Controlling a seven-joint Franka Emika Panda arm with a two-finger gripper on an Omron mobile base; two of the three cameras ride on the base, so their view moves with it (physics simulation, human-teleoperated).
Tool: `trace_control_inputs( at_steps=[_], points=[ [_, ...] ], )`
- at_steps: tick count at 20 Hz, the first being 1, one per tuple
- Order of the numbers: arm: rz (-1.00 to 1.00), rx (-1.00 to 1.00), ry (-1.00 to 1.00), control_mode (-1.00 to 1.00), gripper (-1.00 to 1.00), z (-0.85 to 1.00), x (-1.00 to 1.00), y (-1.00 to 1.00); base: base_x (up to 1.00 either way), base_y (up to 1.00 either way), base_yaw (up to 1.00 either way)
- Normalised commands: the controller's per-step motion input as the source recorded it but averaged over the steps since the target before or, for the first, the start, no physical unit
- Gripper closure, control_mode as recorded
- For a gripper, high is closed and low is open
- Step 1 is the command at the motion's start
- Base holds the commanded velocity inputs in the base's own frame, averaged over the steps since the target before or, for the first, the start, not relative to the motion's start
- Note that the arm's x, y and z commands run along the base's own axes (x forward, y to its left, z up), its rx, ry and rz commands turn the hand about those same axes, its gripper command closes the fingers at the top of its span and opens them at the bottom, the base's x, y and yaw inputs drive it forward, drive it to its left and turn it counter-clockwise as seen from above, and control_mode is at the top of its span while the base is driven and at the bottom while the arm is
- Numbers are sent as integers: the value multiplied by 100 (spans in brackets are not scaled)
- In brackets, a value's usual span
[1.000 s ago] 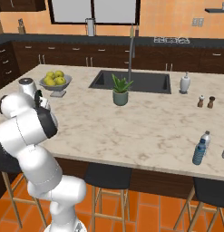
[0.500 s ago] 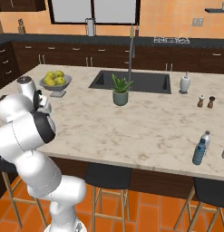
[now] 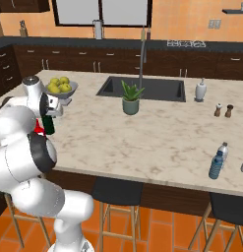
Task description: Move the plastic bottles in the middle to the plastics group, and the glass bottles in the middle to the glass group.
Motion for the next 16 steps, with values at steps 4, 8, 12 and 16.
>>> trace_control_inputs(
  at_steps=[4, 8, 12, 16],
  points=[
    [0, 0, 0, -100, -100, 18, 0, -85, 0, 0, 0],
    [0, 0, -1, -100, -100, 6, -3, -97, 0, 0, 0],
    [0, -1, -2, -100, -100, 0, -23, -100, 0, 0, 0],
    [-2, -4, -19, -100, -100, -3, -81, -83, 0, 0, 0]
  ],
)
